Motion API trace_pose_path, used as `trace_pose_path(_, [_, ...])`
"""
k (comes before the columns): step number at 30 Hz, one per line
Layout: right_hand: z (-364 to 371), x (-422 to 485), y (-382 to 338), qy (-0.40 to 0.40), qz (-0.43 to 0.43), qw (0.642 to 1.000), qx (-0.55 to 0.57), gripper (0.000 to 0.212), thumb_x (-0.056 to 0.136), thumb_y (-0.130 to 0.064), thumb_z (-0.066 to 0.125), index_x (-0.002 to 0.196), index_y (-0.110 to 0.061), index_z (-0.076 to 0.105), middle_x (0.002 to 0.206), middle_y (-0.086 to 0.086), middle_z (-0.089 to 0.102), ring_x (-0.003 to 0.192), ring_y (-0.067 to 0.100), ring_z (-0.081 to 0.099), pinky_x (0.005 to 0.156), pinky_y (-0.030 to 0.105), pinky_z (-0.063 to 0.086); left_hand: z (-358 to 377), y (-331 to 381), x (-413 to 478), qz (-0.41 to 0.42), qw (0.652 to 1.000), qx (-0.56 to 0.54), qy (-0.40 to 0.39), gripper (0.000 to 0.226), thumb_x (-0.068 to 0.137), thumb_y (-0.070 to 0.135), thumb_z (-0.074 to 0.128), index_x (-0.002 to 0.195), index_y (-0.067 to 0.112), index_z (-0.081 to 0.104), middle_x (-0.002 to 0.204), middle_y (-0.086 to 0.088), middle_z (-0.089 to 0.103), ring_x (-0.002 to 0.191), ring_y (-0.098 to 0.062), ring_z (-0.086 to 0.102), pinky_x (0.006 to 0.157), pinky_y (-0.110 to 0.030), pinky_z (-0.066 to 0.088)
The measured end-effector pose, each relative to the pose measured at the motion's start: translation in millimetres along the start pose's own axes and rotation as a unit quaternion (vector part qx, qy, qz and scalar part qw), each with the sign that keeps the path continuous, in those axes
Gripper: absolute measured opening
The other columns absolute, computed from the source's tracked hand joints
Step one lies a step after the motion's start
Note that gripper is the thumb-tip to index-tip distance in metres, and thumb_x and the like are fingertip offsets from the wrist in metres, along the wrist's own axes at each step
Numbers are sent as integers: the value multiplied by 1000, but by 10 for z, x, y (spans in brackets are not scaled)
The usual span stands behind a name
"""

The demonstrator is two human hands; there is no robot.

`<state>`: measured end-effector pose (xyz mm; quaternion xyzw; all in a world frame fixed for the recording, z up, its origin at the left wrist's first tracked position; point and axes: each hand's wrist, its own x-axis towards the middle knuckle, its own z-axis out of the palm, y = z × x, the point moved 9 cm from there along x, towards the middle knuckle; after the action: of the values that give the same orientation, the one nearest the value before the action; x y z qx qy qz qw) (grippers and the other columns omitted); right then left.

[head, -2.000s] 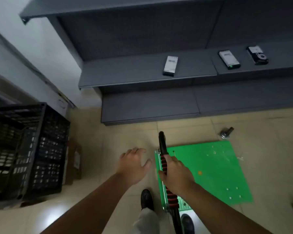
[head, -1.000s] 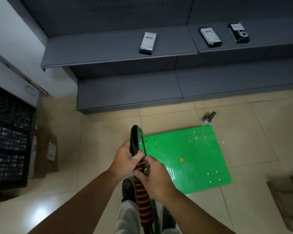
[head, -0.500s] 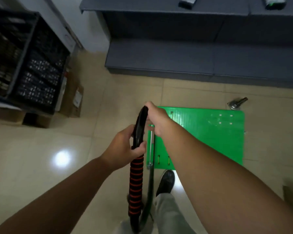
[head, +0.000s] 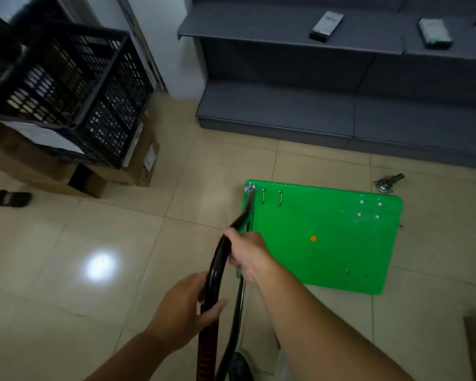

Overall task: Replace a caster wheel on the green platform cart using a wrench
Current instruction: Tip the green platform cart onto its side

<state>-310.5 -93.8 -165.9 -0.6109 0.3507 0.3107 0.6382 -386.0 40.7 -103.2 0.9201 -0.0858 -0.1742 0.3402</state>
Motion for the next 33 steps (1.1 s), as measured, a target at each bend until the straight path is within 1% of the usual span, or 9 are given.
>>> trace_pose_path(2, [84, -87, 264, -10, 6, 1000, 0, 30, 95, -26, 63, 93, 1, 75, 83, 13, 77, 58, 21, 60, 56, 29, 44, 99, -115, -250, -19, 1000, 12, -21, 36, 88, 65, 66, 112, 42, 53, 86, 20, 56, 79, -1, 53, 68, -13, 43])
trace_pose_path(7, [217, -211, 698, -34, 13, 998, -52, 32, 96, -32, 63, 97, -2, 73, 76, 8, 72, 51, 14, 52, 56, 30, 45, 243, -351, -685, -48, 997, 45, -48, 44, 86, 73, 63, 116, 46, 46, 86, 26, 51, 77, 4, 51, 68, -8, 40])
trace_pose_path(11, [369, -277, 923, -44, 18, 996, -78, 32, 96, -31, 62, 103, -1, 69, 69, 4, 60, 52, 15, 52, 50, 24, 44, 316, -581, -962, -79, 994, 56, -51, 49, 85, 70, 67, 120, 38, 56, 93, 24, 57, 83, 3, 55, 74, -10, 44])
trace_pose_path(16, [667, -318, 1268, -74, 31, 993, -89, 27, 94, -27, 63, 101, -1, 67, 70, 8, 63, 55, 17, 55, 60, 30, 51, 351, -904, -1316, -132, 988, 69, -50, 45, 86, 58, 75, 119, 33, 57, 97, 19, 60, 83, -1, 58, 71, -9, 43])
trace_pose_path(20, [981, -321, 1564, -99, 50, 991, -81, 22, 96, -22, 65, 100, -1, 65, 79, 12, 68, 54, 16, 60, 67, 33, 62, 363, -1243, -1582, -200, 975, 83, -49, 35, 91, 46, 75, 114, 28, 57, 104, 11, 64, 91, -10, 63, 77, -25, 52])
trace_pose_path(24, [1244, -410, 2049, -115, 72, 980, -149, 19, 94, -23, 66, 93, -4, 68, 64, 4, 68, 50, 12, 64, 84, 46, 63, 405, -1429, -1766, -241, 969, 13, 53, 33, 95, 36, 74, 120, 25, 57, 103, 11, 66, 84, -10, 63, 67, -22, 48])
trace_pose_path(27, [1328, -446, 2457, -129, 80, 971, -183, 19, 92, -23, 70, 93, -4, 72, 66, 5, 70, 56, 14, 66, 84, 44, 64, 668, -1639, -1917, -278, 955, -82, 59, 20, 102, 38, 62, 115, 26, 53, 98, 7, 62, 81, -10, 61, 71, -32, 52])
trace_pose_path(31, [1494, -392, 2858, -169, 102, 966, -165, 21, 90, -21, 77, 99, -3, 71, 79, 7, 75, 65, 16, 70, 86, 42, 63, 955, -1921, -2239, -283, 945, -125, 102, 31, 104, 25, 60, 118, 46, 42, 101, 30, 55, 94, 21, 56, 77, -5, 43])
trace_pose_path(33, [1568, -348, 2986, -183, 113, 965, -152, 23, 86, -18, 81, 99, -1, 72, 90, 11, 78, 80, 23, 76, 84, 39, 63, 1037, -2024, -2324, -270, 946, -117, 133, 36, 102, 17, 63, 121, 41, 46, 102, 30, 53, 93, 22, 51, 81, 2, 36])
